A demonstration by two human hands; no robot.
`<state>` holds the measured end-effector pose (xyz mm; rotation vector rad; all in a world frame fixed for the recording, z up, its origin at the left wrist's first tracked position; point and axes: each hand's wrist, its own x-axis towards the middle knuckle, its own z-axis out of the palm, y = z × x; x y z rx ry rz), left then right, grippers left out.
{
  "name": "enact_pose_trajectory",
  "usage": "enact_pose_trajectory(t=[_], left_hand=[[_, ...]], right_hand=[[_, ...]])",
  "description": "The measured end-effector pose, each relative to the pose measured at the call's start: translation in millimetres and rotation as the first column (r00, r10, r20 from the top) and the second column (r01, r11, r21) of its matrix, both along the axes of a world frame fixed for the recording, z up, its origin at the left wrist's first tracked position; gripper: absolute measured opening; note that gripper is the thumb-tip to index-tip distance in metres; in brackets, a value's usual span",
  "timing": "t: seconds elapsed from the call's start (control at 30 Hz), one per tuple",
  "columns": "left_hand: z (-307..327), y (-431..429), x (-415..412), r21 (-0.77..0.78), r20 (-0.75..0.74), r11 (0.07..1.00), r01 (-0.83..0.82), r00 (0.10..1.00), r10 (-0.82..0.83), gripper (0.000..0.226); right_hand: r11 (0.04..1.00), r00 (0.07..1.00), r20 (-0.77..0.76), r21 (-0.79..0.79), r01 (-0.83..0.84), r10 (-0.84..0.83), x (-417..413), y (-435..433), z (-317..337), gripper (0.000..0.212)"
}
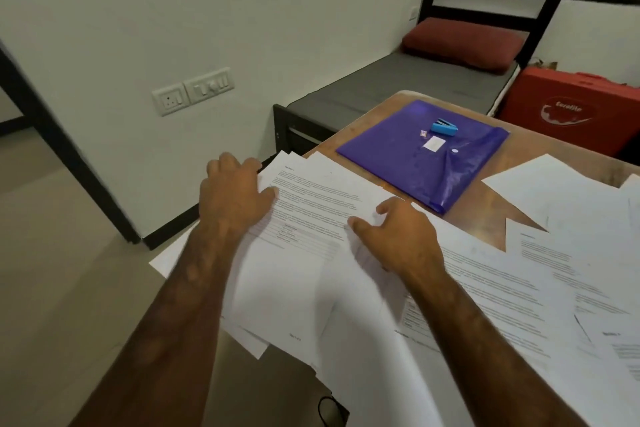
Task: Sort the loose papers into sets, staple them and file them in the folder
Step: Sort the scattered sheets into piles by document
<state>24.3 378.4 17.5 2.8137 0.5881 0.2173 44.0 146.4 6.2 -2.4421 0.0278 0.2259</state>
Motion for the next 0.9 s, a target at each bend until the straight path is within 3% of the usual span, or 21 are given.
enact_pose_trajectory(t=[0.13, 0.37, 0.5, 0.77, 0.9], left_hand=[[7, -42, 5, -0.177, 0.122, 0.976, 0.129, 0.987, -0.108, 0.038], [2, -188, 12, -0.290, 0.193, 0.859, 0.423, 0.904, -0.381, 0.018], [-2, -276, 23, -0.346, 0.194, 0.764, 0.544, 0.839, -0.509, 0.019], [-22, -408, 44, -0.279, 0.149, 0.714, 0.643, 0.763, -0.629, 0.030], [-33, -467, 60, -0.151, 0.140, 0.664, 0.732, 0.681, -0.719, 0.046]], right_hand=[[1.000, 0.999, 0.044, -0.007, 0.024, -0.024, -4, -14, 4, 0.053], [0.993, 0.985, 0.127, 0.031, 0.117, -0.120, -23, -100, 4, 0.031], [0.979, 0.965, 0.168, 0.008, 0.203, -0.202, -29, -180, 0, 0.020], [0.913, 0.907, 0.126, -0.018, 0.408, -0.403, -31, -303, -15, 0.021], [0.845, 0.830, 0.176, 0.020, 0.535, -0.530, -22, -347, -22, 0.016]])
